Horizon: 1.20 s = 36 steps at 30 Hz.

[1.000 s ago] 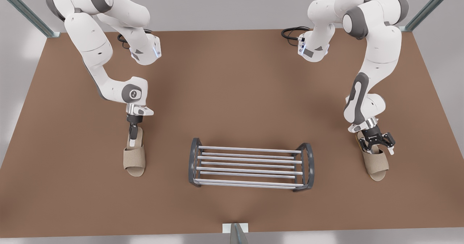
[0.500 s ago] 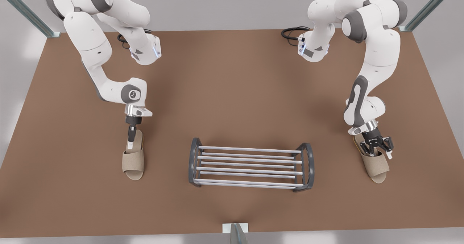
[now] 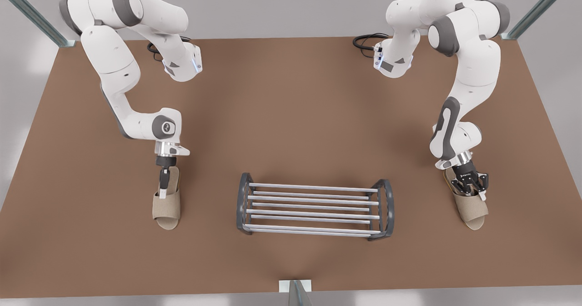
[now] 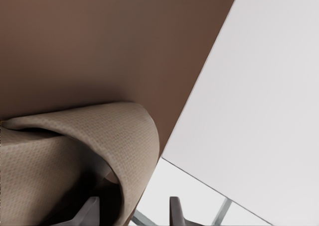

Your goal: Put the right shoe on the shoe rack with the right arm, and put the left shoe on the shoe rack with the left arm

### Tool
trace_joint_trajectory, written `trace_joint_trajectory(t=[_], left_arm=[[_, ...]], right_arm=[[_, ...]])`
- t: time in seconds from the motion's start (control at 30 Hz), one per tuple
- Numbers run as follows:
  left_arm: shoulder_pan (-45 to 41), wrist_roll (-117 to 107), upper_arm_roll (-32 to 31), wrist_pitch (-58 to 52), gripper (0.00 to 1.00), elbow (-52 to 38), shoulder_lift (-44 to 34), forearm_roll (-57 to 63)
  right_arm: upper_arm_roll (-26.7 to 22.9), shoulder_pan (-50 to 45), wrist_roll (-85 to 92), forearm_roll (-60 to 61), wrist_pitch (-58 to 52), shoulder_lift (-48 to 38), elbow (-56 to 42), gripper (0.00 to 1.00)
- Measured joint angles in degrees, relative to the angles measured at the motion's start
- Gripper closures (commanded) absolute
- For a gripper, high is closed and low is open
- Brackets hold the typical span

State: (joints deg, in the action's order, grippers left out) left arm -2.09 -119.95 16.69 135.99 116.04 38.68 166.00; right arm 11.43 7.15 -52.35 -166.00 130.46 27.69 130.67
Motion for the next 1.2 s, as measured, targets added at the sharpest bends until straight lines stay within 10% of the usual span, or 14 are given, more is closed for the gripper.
trace_joint_trajectory(t=[0.5,0.73,1.2], left_arm=[[-0.08,-0.25,0.01,0.05,0.76,-1.34,0.57,0.00],[-1.12,0.39,0.36,2.22,0.78,-2.50,-4.37,0.00],[-17.77,4.19,2.25,42.18,0.79,-39.48,-5.84,0.00]], right_arm=[[-2.97,-2.10,-3.33,0.00,-0.22,5.41,-6.39,0.38],[-3.08,-2.69,-4.27,0.00,-0.09,5.36,-6.72,0.55],[-3.06,-2.94,-4.91,0.00,2.78,0.83,-6.72,0.79]])
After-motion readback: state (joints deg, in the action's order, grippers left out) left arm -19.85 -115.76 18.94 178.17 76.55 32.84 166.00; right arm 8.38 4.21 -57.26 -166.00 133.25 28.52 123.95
